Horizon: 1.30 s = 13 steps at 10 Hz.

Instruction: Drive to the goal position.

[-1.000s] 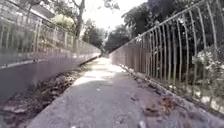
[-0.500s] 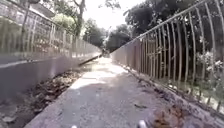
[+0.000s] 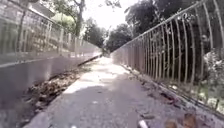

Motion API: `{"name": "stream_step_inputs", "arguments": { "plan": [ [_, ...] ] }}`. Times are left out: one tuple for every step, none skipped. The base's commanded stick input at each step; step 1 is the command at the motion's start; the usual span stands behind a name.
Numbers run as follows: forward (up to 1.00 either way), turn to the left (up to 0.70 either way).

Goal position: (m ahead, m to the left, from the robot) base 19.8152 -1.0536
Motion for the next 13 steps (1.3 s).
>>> {"name": "stream_step_inputs", "arguments": {
  "plan": [
    [0.50,0.00],
    [0.50,0.00],
    [0.50,0.00],
    [0.50,0.00],
    [0.50,0.00],
    [0.50,0.00],
    [0.50,0.00],
    [0.50,0.00],
    [0.50,0.00],
    [0.50,0.00],
    [0.50,0.00],
    [0.50,0.00],
    [0.50,0.00]
  ]
}}
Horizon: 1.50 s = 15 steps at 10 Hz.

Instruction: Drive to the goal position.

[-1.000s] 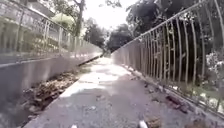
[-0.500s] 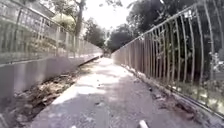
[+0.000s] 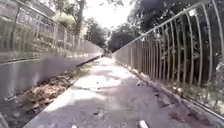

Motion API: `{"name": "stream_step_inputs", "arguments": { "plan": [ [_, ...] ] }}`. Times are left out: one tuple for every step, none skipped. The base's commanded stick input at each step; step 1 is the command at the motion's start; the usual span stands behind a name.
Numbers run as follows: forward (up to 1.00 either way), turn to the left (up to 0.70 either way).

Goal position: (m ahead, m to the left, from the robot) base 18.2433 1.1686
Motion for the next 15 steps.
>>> {"name": "stream_step_inputs", "arguments": {
  "plan": [
    [0.50,0.00],
    [0.50,0.00],
    [0.50,0.00],
    [0.50,0.00],
    [0.50,0.00],
    [0.50,0.00],
    [0.50,0.00],
    [0.50,0.00],
    [0.50,0.00],
    [0.50,0.00],
    [0.50,0.00],
    [0.50,0.00],
    [0.50,0.00],
    [0.50,0.00],
    [0.50,0.00]
  ]
}}
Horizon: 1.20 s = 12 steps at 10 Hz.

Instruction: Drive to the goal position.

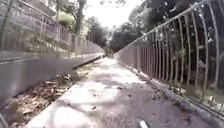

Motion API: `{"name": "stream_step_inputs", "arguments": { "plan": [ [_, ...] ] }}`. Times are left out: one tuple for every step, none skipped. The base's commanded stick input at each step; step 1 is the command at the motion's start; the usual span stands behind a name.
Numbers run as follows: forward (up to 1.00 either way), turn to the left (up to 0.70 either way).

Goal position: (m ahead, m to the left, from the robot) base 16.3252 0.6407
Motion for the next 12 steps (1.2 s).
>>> {"name": "stream_step_inputs", "arguments": {
  "plan": [
    [0.50,0.00],
    [0.50,0.00],
    [0.50,0.00],
    [0.50,0.00],
    [0.50,0.00],
    [0.50,0.00],
    [0.50,0.00],
    [0.50,0.00],
    [0.50,0.00],
    [0.50,0.00],
    [0.50,0.00],
    [0.50,0.00]
  ]
}}
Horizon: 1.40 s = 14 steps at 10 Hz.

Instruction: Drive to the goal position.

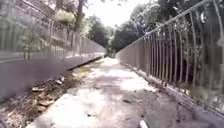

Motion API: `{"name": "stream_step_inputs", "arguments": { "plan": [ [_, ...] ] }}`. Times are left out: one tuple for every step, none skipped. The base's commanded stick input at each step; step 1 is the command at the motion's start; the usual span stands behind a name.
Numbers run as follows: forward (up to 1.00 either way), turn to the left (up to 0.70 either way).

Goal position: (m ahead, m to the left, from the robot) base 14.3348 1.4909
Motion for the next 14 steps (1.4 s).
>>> {"name": "stream_step_inputs", "arguments": {
  "plan": [
    [0.50,0.00],
    [0.50,0.00],
    [0.50,0.00],
    [0.50,0.00],
    [0.50,0.00],
    [0.50,0.00],
    [0.50,0.00],
    [0.50,0.00],
    [0.50,0.00],
    [0.50,0.00],
    [0.50,0.00],
    [0.50,0.00],
    [0.50,0.00],
    [0.50,0.00]
  ]
}}
